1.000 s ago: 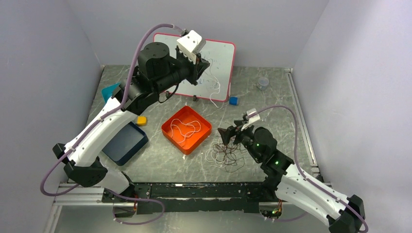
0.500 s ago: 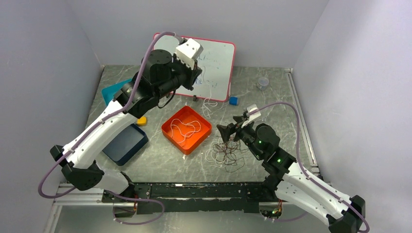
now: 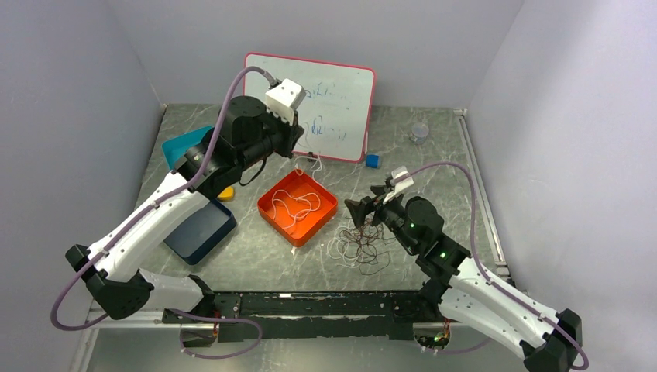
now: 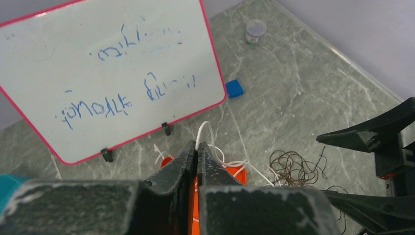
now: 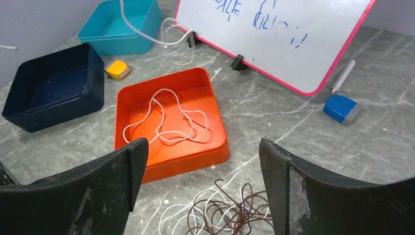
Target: Untangle the cables
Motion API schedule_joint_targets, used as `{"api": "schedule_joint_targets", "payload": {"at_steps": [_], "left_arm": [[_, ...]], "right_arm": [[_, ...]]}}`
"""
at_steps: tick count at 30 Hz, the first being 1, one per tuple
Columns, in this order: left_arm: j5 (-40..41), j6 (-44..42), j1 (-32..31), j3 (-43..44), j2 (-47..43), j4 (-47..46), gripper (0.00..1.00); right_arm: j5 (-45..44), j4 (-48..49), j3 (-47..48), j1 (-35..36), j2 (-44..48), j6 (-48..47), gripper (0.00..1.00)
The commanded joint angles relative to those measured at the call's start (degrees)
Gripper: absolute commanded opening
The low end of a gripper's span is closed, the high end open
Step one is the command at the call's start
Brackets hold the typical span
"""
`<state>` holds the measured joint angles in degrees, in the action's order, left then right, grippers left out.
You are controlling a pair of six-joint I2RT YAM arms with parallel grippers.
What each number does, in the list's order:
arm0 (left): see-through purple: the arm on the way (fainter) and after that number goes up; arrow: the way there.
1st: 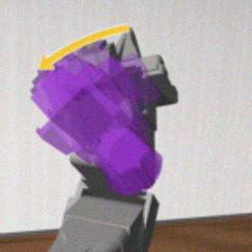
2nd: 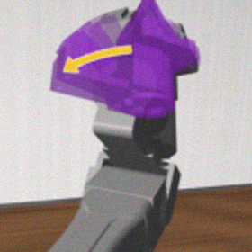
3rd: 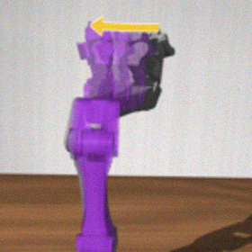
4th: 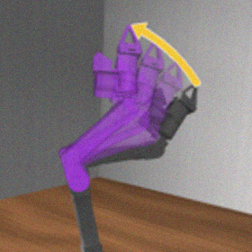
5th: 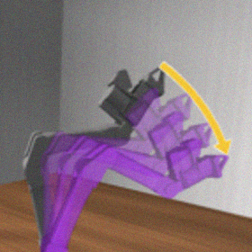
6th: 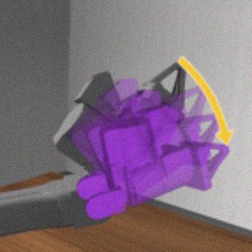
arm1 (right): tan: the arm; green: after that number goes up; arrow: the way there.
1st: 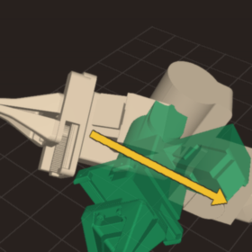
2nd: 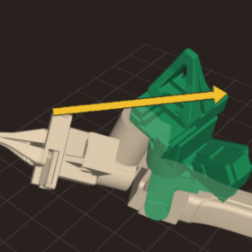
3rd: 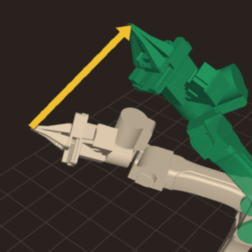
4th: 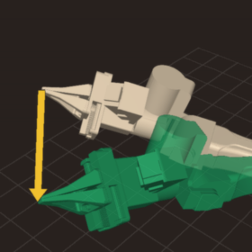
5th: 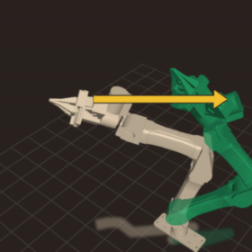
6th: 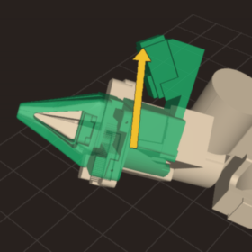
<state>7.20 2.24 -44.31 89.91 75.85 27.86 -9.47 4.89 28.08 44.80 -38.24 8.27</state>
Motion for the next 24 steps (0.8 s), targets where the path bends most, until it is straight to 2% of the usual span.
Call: {"api": "schedule_joint_targets", "payload": {"at_steps": [1, 24], "left_arm": [[0.8, 1.4, 1.3, -2.9, -1.8, -0.5, 0.07], [2.1, 8.8, 7.4, -23.5, -4.3, -2.9, 0.07]], "right_arm": [[0.3, 1.7, 0.4, -0.1, -0.5, -1.0, 0.87], [-1.5, 3.4, 0.4, -0.1, -4.8, 0.7, 0.87]]}}
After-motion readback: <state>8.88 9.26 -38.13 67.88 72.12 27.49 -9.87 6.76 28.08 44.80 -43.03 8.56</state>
